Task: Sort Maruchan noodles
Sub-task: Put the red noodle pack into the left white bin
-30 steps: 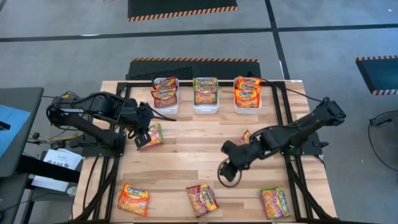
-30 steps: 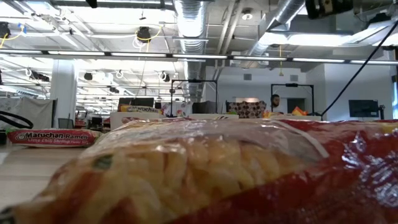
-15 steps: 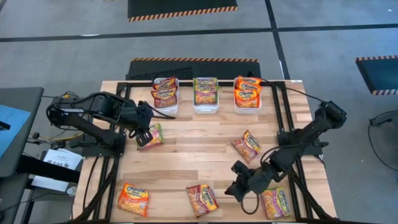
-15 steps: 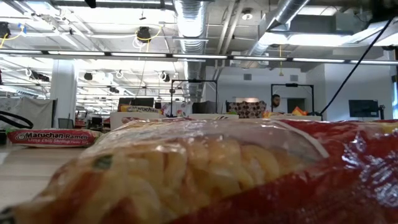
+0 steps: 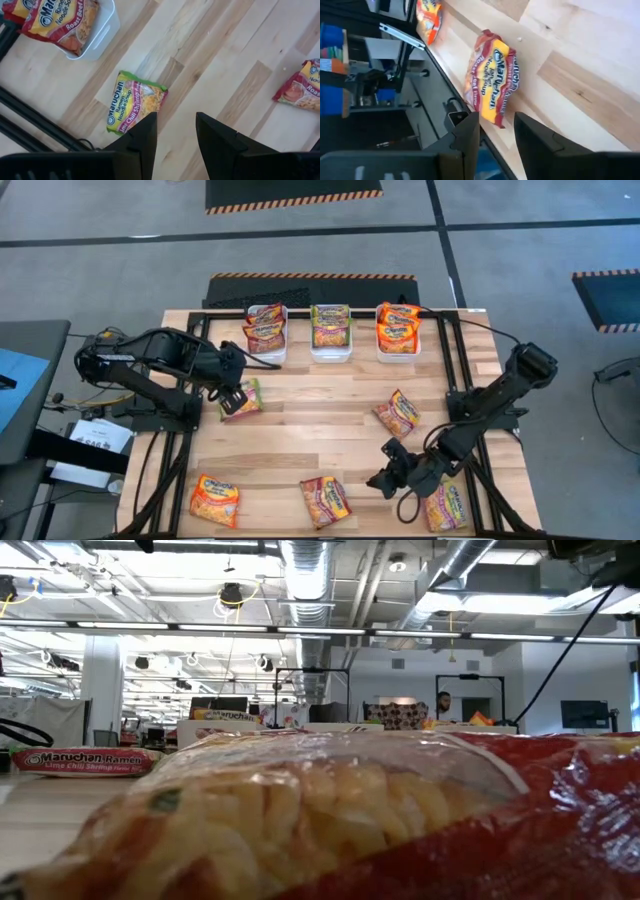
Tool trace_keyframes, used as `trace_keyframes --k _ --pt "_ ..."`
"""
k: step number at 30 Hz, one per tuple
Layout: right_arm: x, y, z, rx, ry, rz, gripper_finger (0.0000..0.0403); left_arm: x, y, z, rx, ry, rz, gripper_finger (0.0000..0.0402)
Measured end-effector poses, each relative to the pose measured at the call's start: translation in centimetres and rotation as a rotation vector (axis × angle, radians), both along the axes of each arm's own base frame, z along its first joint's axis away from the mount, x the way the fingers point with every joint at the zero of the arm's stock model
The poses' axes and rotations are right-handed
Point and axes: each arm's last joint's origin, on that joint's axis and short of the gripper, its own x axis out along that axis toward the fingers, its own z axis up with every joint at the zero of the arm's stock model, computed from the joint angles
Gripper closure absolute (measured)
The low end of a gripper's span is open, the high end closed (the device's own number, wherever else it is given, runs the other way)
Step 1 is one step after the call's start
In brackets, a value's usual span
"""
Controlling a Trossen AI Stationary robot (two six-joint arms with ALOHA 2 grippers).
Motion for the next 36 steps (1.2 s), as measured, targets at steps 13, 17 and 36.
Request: trace_keyframes --k 13,17,36 --pt "2.3 1.8 -4.9 0.068 -0.096 -0.004 0.0249 0.0 -0.2 0.0 -0.046 -0.008 0.034 0.0280" --pt "3.0 2.1 -6.4 0.067 -0.063 -0.023 0.0230 0.1 -0.5 0.0 -0.048 -0.017 0.024 0.0280" --pt "5.3 0.9 -7.5 0.099 -0.018 -0.074 0.0183 0.2 -1.2 0.1 -0.037 -0.051 0.009 0.0280"
